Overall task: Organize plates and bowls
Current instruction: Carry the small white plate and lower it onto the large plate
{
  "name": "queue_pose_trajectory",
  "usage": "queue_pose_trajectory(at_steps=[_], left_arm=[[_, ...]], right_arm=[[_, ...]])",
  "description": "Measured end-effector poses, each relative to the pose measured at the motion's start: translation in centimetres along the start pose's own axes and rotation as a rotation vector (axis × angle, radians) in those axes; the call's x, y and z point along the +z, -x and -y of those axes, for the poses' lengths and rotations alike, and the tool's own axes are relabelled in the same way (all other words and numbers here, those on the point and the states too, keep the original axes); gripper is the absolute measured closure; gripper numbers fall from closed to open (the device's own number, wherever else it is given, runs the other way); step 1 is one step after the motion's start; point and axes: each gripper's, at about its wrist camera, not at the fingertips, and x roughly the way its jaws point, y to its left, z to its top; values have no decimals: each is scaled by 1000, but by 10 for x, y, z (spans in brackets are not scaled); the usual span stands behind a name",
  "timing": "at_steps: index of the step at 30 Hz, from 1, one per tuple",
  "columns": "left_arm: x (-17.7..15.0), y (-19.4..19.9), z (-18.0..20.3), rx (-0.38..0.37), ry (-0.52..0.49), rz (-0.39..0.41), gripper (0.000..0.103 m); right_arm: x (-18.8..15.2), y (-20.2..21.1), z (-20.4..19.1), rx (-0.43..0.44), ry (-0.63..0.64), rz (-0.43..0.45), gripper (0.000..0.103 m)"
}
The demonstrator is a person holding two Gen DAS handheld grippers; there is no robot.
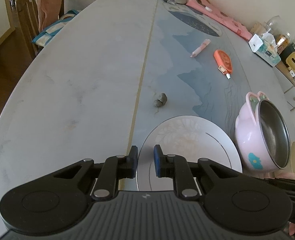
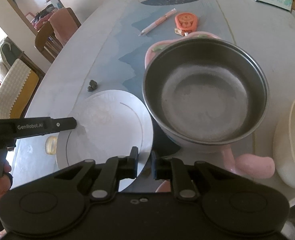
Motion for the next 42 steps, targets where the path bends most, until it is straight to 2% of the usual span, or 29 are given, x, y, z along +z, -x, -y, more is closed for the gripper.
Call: queue_pose_trajectory(at_steps=[19, 33, 42], left_arm=[[-23, 49, 5, 15, 7, 36, 88], [-72, 95, 13, 1, 8, 54, 88], [-112, 125, 13, -6, -1, 57, 88]], right_arm=[[-9, 37, -9, 27, 29, 47, 91], [-40, 68, -13, 41, 31, 59, 92], [-75, 92, -19, 46, 26, 70, 92]])
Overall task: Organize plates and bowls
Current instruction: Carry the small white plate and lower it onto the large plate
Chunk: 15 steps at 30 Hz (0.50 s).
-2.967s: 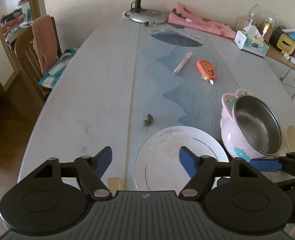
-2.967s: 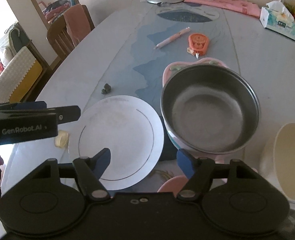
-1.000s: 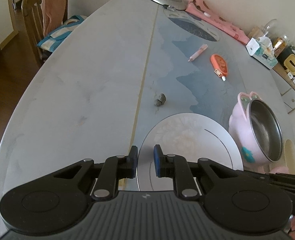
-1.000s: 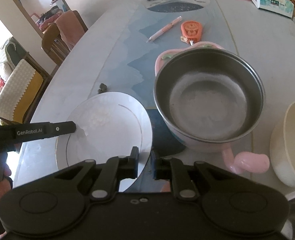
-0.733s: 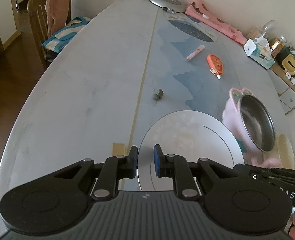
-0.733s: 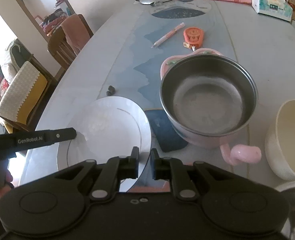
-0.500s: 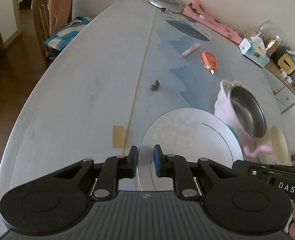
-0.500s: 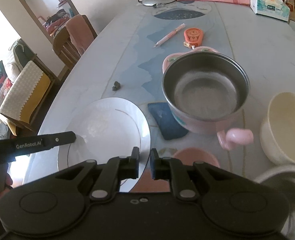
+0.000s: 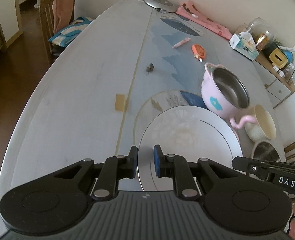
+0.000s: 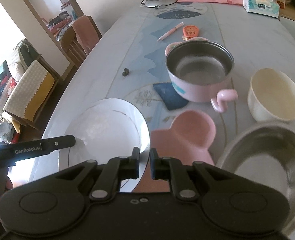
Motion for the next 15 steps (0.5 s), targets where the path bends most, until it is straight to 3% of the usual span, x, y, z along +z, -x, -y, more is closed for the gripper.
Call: queue_pose_trajectory(at_steps=[15], left_arm=[[-75, 60, -4, -23, -19, -1, 88]], right_arm=[[-68, 45, -16, 12, -20, 14, 93]])
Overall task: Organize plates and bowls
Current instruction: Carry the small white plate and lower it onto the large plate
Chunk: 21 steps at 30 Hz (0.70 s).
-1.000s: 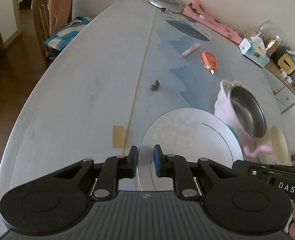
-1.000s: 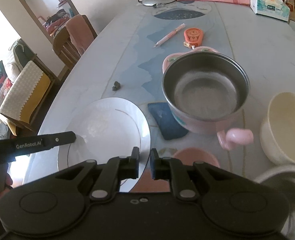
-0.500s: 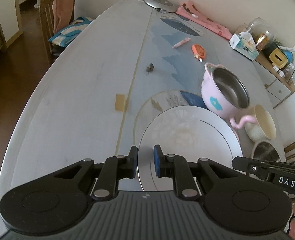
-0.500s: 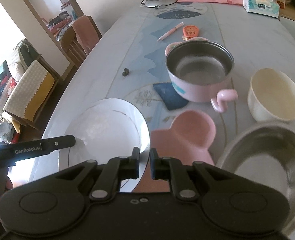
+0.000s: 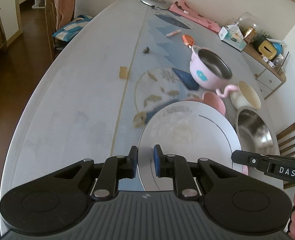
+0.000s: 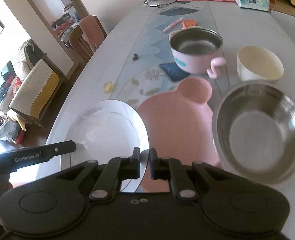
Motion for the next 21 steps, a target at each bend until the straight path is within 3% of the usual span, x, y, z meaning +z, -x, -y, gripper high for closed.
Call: queue_pose_trajectory(at_steps=[21], left_arm=[[-102, 34, 4, -17, -54, -57, 88]], right_arm=[[-97, 33, 1, -9, -86, -44, 94]])
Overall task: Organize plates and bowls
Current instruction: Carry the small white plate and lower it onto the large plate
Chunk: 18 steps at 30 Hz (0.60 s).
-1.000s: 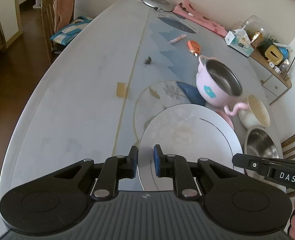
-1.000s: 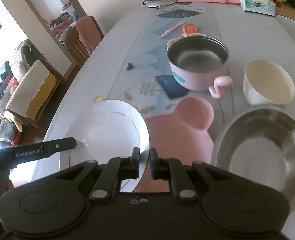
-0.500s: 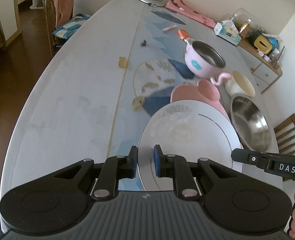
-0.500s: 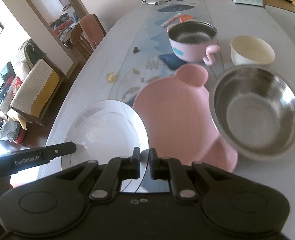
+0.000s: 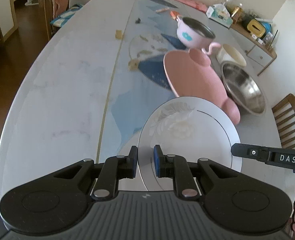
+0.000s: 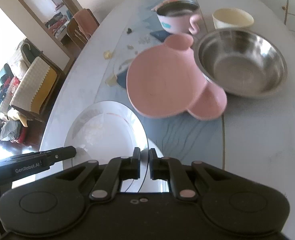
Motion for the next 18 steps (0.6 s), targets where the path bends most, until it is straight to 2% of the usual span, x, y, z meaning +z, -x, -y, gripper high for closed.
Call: queue_pose_trajectory(at_steps=[10, 18], left_arm=[[-31, -9, 1, 10, -27, -40, 88], [-38, -16, 0, 27, -45, -52, 88]], right_arm=[[-30, -8, 10, -7, -29, -41, 94], [-41, -15, 12, -4, -29, -62, 94]])
